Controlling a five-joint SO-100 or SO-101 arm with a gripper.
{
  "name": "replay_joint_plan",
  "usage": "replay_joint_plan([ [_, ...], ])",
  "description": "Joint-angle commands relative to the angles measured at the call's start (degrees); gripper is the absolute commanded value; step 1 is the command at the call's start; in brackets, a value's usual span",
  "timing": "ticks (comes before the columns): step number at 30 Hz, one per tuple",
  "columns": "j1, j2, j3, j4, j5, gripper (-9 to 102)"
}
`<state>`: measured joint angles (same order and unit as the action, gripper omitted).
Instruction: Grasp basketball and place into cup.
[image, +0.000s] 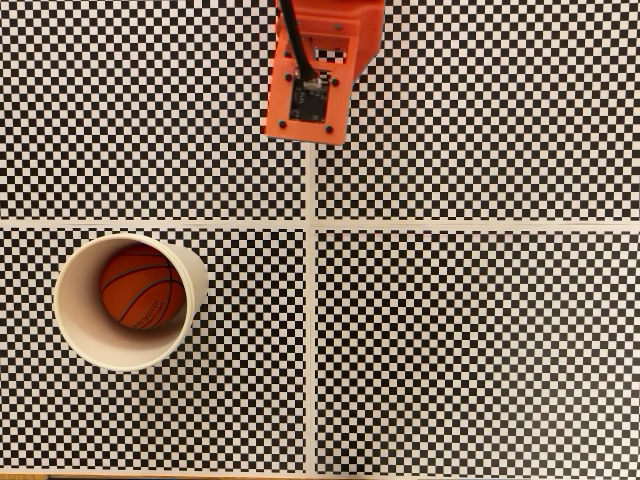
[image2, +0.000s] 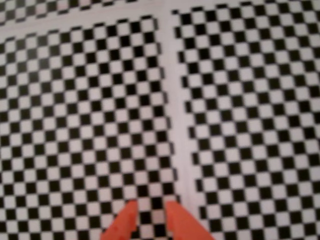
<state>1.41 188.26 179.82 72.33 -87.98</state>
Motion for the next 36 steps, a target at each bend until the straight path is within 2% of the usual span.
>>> replay_joint_plan([
  [1, -1.8, 0.2, 2.0, 0.4, -0.4, 0],
  [36, -3.0, 0.3, 2.0, 0.4, -0.2, 0],
])
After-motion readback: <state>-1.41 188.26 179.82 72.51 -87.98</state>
